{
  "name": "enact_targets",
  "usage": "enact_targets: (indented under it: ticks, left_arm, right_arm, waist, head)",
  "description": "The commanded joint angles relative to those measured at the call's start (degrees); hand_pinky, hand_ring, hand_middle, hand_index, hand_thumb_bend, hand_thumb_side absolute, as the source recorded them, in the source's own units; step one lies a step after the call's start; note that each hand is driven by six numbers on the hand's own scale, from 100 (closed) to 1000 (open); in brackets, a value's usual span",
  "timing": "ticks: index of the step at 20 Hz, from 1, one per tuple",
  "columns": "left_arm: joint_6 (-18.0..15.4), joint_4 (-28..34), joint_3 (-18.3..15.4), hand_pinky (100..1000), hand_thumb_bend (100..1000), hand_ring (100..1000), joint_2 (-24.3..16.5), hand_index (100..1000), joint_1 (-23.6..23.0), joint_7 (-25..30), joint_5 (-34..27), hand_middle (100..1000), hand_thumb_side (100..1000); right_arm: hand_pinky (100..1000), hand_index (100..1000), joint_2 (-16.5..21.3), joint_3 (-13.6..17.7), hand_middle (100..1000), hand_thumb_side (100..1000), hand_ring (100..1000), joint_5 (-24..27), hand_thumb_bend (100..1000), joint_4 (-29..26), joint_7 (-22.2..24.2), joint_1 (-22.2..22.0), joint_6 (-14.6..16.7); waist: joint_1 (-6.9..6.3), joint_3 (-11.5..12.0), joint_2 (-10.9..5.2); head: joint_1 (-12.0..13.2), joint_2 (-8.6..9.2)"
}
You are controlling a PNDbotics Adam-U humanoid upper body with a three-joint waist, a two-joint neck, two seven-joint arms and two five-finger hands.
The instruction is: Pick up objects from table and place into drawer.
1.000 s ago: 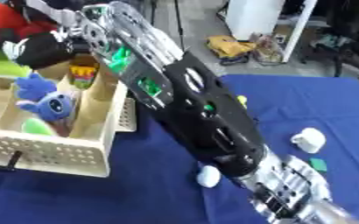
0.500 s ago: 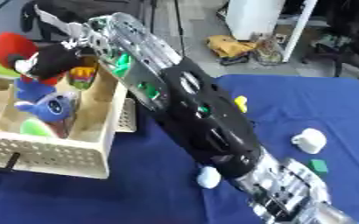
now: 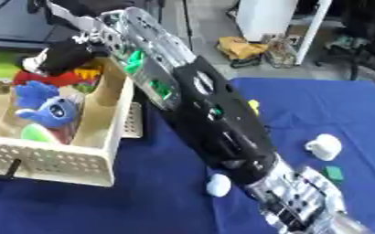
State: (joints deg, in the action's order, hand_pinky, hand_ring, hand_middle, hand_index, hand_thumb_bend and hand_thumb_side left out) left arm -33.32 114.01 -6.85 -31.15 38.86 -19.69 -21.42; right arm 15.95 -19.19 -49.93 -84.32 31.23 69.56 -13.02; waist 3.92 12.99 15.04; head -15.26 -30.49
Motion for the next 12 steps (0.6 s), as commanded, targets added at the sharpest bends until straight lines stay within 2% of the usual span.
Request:
enact_targets:
  ticks: [1, 3, 5, 12]
  left_arm:
    - [-0.16, 0.58, -0.30, 380, 186, 494, -0.83, 714, 0.70, 0.00, 0.06, 565, 976]
    - [-0.19, 0.58, -0.40, 381, 188, 494, -0.87, 714, 0.56, -0.12, 0.13, 566, 976]
    - [-0.22, 0.58, -0.51, 381, 187, 494, -0.95, 714, 0.39, -0.26, 0.23, 566, 976]
    - [-0.24, 0.58, -0.73, 379, 186, 494, -1.27, 714, -0.20, -0.67, 0.71, 566, 976]
  right_arm:
    - [893, 922, 1.71, 2.78, 733, 657, 891, 1.71, 498, -3.53, -2.31, 1.23, -0.90]
    - [889, 915, 2.46, 4.53, 721, 703, 883, 3.22, 505, -5.84, -3.92, 1.52, -1.68]
    - [881, 901, 3.56, 7.04, 711, 764, 877, 4.87, 475, -8.48, -5.60, 1.86, -2.05]
    - [869, 881, 9.30, 16.10, 705, 777, 874, 10.71, 373, -17.96, -11.44, 0.91, -1.95]
  waist:
    - [-0.79, -0.14, -1.18]
    - [-0.94, -0.38, -1.24]
    - [-1.09, -0.71, -1.30]
    - [-1.61, -1.92, -1.35]
  head:
    - [0.45, 0.62]
    - [0.86, 0.53]
    - [1.28, 0.41]
    - [2.06, -0.43]
